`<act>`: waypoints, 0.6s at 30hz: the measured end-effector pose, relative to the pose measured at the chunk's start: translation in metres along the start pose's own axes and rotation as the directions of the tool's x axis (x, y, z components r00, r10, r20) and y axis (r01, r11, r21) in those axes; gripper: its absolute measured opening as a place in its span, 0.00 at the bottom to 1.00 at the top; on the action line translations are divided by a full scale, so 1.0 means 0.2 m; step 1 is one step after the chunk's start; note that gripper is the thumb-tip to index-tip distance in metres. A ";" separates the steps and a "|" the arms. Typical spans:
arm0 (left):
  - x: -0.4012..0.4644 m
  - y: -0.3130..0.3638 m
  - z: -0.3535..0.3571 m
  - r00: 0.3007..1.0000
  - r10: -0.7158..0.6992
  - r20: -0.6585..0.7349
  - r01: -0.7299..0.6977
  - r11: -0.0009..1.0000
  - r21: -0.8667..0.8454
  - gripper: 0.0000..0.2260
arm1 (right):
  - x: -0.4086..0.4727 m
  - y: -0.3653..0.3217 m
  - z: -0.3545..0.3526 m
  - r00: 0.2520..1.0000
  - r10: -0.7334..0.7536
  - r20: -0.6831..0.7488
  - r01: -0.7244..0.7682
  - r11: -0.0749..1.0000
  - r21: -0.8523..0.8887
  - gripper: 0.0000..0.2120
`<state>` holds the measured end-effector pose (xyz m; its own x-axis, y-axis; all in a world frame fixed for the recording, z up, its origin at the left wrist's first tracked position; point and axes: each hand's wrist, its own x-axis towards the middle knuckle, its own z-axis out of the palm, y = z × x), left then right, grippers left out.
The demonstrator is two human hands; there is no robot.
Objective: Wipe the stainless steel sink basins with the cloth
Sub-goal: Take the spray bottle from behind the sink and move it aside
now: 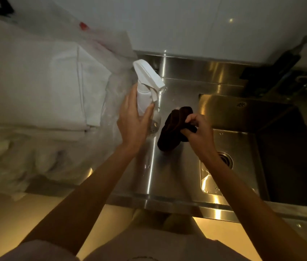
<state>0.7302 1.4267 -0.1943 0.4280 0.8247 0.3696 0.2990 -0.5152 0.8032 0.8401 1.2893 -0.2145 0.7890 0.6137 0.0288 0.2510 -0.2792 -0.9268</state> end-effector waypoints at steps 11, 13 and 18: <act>0.38 -0.24 0.20 0.984 0.125 0.126 -0.121 0.992 -0.042 0.25 | 0.22 -0.01 0.22 0.964 0.064 -0.259 -0.086 0.994 -0.073 0.14; 0.41 -0.26 0.25 0.979 0.137 0.152 -0.132 0.990 -0.043 0.25 | 0.25 0.00 0.25 0.960 0.089 -0.265 -0.110 0.992 -0.067 0.14; 0.46 -0.31 0.34 0.972 0.135 0.194 -0.128 0.991 -0.048 0.26 | 0.31 0.01 0.29 0.954 0.111 -0.279 -0.136 0.988 -0.073 0.15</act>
<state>0.8096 1.5184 -0.2412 0.6216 0.6867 0.3769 0.2009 -0.6048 0.7706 0.8580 1.3694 -0.2360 0.9370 0.3482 0.0294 0.1815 -0.4132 -0.8924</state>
